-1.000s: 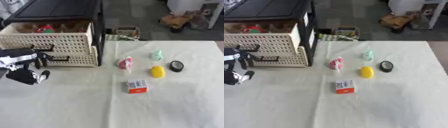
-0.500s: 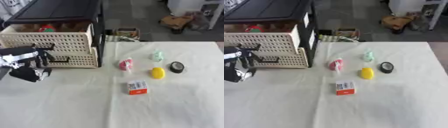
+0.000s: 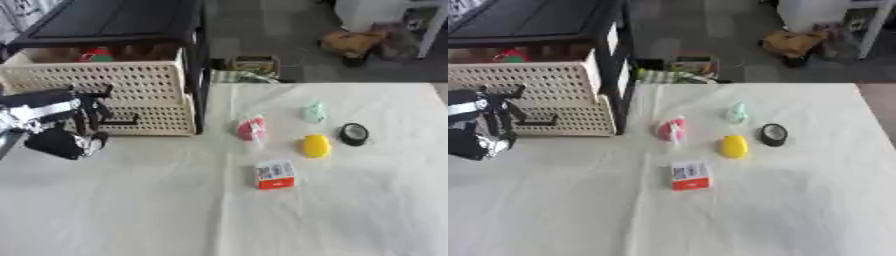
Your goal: Pick up objects from table and place into drawer.
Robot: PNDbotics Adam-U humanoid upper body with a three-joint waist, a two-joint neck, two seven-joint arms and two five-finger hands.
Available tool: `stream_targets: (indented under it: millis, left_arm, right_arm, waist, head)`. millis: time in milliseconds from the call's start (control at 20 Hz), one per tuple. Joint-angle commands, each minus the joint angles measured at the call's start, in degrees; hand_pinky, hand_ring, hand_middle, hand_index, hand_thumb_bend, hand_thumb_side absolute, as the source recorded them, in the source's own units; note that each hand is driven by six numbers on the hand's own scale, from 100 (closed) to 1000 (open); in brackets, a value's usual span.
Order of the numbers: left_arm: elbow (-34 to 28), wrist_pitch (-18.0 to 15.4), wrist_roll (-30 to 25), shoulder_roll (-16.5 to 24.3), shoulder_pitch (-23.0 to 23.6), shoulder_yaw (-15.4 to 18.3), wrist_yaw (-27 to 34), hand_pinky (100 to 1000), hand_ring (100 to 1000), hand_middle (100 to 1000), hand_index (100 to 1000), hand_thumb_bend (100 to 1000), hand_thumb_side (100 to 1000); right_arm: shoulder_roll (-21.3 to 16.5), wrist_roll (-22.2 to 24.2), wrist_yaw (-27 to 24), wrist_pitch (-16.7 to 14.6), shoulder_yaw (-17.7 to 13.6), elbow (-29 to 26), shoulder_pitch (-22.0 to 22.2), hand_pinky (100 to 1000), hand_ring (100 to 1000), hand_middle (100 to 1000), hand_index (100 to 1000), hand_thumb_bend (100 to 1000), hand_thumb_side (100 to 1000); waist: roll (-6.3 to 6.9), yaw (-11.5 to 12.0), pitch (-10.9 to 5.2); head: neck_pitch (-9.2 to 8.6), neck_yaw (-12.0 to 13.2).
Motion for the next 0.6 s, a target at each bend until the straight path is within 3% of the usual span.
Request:
stream_targets:
  millis: [50,300,600]
  left_arm:
    - [0.1,0.3,0.6,1.1,-1.3,0.4,0.2,357,613,623,876,105,408]
    - [0.2,0.2,1.1,1.0,-1.6,0.3,-0.1,321,552,540,835,105,408]
    - [0.2,0.6,2.1,0.9,-2.0,0.7,-0.3,322,554,549,846,105,408]
  right_arm:
    - [-0.8,-0.1,0.0,0.1,-0.7,-0.9,-0.3,722,665,547,744,438,760]
    - [-0.7,0.0,0.0,0.1,-0.7,-0.9,-0.3,722,665,547,745,438,760]
    - [-0.7,0.3,-0.1,0.0,-0.6,-0.9,-0.4,723,666,547,746,438,760]
  waist:
    - [0.00,-0.2,-1.07]
    - [-0.01,-0.2,-0.91]
    - [0.00,0.1,-0.84]
  head:
    - [-0.89,0.2]
    - [-0.94,0.2]
    - [-0.93,0.2]
